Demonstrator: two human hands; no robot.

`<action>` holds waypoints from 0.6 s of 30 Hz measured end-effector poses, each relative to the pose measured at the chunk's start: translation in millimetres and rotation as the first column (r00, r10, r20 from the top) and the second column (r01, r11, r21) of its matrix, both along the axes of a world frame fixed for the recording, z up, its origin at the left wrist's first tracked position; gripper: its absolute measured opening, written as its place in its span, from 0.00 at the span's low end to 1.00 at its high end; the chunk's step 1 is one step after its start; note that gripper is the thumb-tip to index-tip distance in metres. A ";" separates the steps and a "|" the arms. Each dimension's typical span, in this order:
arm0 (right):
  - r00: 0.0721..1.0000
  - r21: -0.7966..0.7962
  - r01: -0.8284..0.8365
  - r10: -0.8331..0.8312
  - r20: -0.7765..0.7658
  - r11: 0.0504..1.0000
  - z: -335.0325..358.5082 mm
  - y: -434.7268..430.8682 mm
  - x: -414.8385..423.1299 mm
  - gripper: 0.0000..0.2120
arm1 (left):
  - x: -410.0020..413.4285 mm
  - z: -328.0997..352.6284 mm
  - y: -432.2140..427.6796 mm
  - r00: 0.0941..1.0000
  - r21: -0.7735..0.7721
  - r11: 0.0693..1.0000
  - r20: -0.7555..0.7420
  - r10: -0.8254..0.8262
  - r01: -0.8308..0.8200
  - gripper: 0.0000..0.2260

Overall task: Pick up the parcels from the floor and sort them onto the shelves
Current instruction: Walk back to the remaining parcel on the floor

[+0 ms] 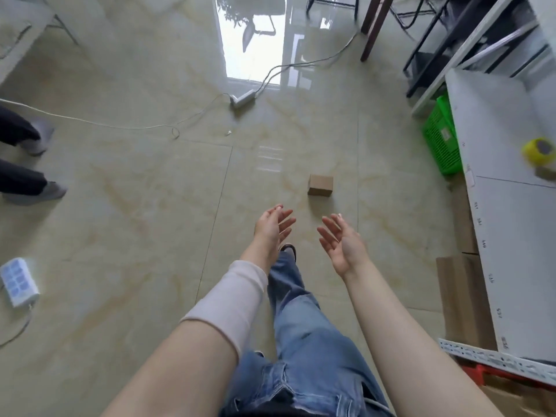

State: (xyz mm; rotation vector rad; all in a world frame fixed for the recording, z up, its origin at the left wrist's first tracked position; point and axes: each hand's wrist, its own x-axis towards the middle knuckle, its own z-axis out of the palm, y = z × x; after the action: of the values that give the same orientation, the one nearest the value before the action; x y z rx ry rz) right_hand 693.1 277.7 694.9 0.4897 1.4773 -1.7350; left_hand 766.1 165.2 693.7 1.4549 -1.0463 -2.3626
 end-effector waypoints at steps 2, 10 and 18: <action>0.999 -0.035 0.035 -0.034 0.032 0.999 -1.7 -35.2 -46.8 0.08 | -46.7 4.4 -38.2 1.000 -0.032 0.999 0.007 -0.007 0.007 0.18; 0.998 -0.092 0.049 -0.044 0.049 0.995 20.0 -185.3 -215.4 0.08 | -210.0 27.0 -179.0 1.000 -0.061 0.998 -0.013 0.010 -0.011 0.14; 0.998 -0.131 0.061 -0.060 0.012 0.990 8.8 -345.1 -368.6 0.09 | -364.8 -1.7 -335.5 1.000 -0.055 0.998 -0.018 -0.009 0.008 0.17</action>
State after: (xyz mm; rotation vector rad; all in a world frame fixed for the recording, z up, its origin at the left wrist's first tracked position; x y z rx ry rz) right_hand 324.5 -67.3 703.7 0.4761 1.3449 -1.8614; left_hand 401.3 -170.3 692.0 1.4099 -1.1064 -2.3290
